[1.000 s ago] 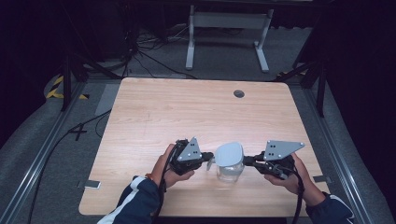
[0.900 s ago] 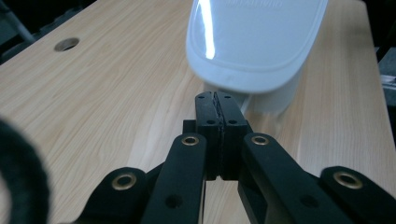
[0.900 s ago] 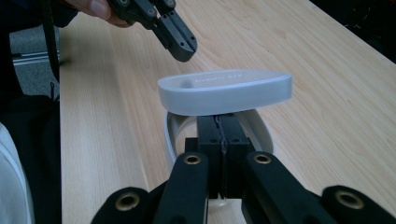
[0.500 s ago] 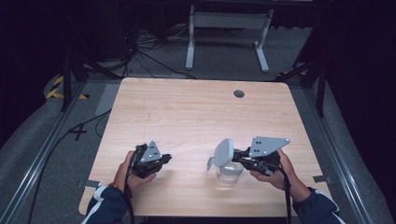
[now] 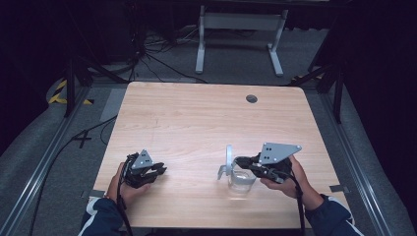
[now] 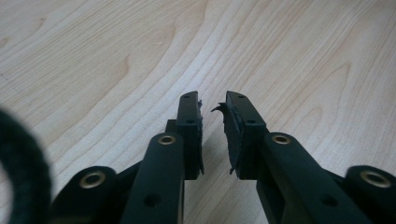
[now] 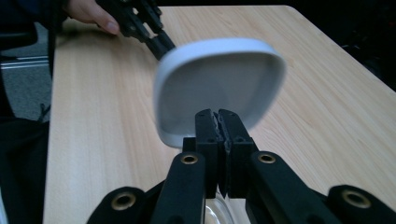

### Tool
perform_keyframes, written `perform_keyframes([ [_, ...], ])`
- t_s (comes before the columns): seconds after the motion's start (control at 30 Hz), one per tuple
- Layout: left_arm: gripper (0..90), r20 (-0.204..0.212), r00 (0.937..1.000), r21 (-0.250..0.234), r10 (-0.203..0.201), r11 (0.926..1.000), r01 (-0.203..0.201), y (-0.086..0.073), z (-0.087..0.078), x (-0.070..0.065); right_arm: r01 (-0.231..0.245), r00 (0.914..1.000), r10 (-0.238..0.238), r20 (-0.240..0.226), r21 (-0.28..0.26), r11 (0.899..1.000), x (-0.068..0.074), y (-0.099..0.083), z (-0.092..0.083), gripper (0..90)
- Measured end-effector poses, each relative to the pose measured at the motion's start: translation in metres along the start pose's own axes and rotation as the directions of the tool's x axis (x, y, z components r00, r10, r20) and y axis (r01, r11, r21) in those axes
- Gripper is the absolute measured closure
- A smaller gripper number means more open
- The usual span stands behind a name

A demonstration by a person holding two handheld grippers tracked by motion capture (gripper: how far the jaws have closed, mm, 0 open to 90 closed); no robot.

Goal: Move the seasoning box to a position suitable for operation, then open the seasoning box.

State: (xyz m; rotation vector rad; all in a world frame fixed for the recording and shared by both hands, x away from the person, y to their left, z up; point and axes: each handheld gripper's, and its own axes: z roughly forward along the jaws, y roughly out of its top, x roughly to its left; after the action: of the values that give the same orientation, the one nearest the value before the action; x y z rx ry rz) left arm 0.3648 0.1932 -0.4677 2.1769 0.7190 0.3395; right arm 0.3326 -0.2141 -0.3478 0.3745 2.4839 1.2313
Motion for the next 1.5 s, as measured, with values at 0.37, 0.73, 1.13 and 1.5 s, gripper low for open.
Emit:
perform_keyframes([
  [0.37, 65.6, 0.027, 0.9991, 0.018, -0.031, 0.9994, 0.031, -0.006, 0.01, 0.005, -0.016, 0.9974, 0.014, 0.071, 0.028, 0.999, -0.015, -0.024, -0.022, 82.1],
  [0.73, 36.4, 0.016, 0.9998, 0.038, -0.007, 0.9993, 0.007, -0.004, 0.013, -0.002, -0.076, 0.9807, 0.064, 0.185, 0.059, 0.995, -0.033, -0.063, -0.054, 63.0],
  [1.13, 24.2, 0.001, 0.9998, 0.056, -0.02, 0.9982, 0.02, -0.003, 0.015, -0.001, -0.084, 0.9728, 0.046, 0.227, 0.161, 0.983, -0.039, -0.104, -0.054, 48.3],
  [1.5, 17.8, 0.013, 0.9999, 0.067, -0.008, 0.9978, 0.007, -0.003, 0.016, -0.002, -0.261, 0.9372, 0.206, 0.281, 0.174, 0.95, -0.047, -0.172, -0.07, 39.3],
])
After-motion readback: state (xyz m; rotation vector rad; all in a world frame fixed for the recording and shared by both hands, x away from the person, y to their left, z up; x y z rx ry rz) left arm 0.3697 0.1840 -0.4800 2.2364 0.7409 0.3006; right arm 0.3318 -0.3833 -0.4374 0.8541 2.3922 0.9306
